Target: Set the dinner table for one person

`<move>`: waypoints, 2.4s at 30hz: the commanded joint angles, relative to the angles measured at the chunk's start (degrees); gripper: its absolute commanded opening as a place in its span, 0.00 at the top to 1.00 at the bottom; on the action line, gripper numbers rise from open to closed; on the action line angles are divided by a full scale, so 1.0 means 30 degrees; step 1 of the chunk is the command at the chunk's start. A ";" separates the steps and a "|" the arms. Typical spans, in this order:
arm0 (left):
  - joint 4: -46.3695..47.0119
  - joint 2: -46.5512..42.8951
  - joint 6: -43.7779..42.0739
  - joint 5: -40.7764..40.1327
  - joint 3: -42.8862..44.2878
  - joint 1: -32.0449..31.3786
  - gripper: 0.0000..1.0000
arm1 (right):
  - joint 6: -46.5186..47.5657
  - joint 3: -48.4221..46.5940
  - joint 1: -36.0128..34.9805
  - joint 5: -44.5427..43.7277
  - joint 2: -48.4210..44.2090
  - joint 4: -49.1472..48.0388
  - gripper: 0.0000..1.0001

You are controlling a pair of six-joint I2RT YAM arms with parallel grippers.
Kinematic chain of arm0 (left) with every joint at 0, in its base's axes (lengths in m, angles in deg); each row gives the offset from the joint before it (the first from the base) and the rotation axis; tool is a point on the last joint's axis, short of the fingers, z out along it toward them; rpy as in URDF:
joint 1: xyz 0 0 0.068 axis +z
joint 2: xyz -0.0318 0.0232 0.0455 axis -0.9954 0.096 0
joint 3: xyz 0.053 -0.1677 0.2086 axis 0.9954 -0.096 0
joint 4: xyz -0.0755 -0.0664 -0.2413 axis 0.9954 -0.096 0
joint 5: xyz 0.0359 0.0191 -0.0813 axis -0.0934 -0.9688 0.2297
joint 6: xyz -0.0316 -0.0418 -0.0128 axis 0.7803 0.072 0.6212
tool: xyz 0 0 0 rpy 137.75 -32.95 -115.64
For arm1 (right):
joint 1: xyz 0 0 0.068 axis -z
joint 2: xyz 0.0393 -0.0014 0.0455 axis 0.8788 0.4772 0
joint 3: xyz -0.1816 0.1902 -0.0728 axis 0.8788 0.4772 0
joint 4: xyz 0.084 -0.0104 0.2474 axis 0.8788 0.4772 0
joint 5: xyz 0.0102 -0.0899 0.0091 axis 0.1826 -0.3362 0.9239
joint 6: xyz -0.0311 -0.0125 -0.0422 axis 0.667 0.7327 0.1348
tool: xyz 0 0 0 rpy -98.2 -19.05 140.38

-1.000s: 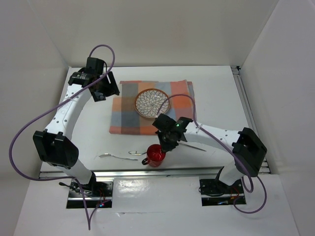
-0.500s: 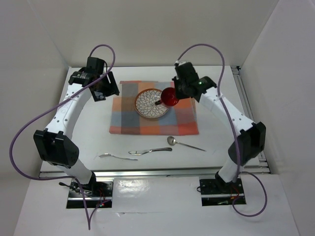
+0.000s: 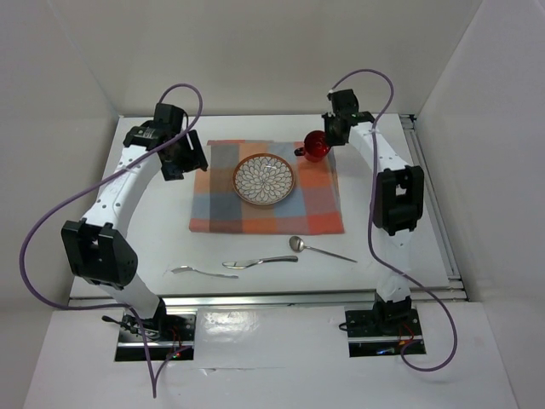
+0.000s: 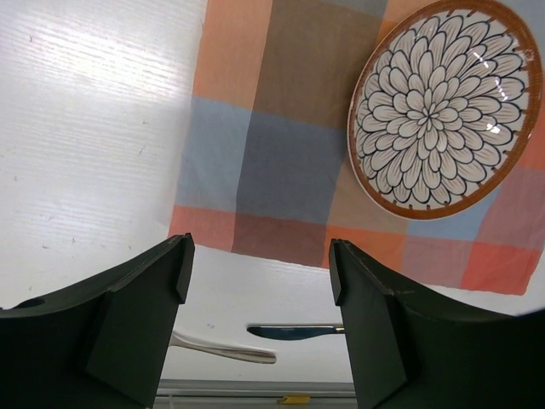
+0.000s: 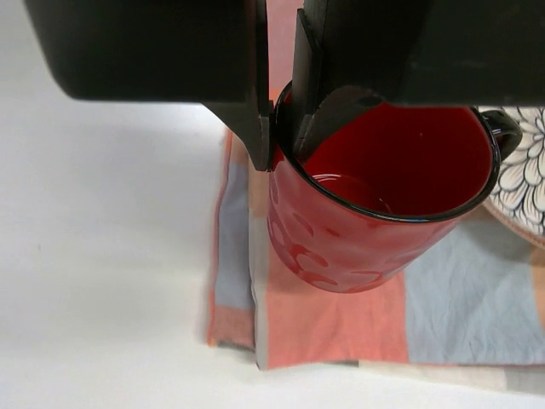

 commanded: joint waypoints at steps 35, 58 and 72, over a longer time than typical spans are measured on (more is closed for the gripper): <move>-0.2477 -0.4369 0.5529 -0.1122 -0.8223 -0.2442 0.14 | -0.1616 -0.2047 -0.0273 0.1995 -0.3003 -0.0639 0.00; 0.3878 -0.8738 1.3473 0.2309 -1.9831 -0.3382 0.25 | -0.2172 0.5199 -0.0949 0.3430 -0.8138 -0.2021 0.03; 0.4148 -0.6658 1.3475 0.1254 -1.9982 -0.3382 0.67 | -0.2172 0.5756 -0.0947 0.2993 -0.8314 -0.1845 0.05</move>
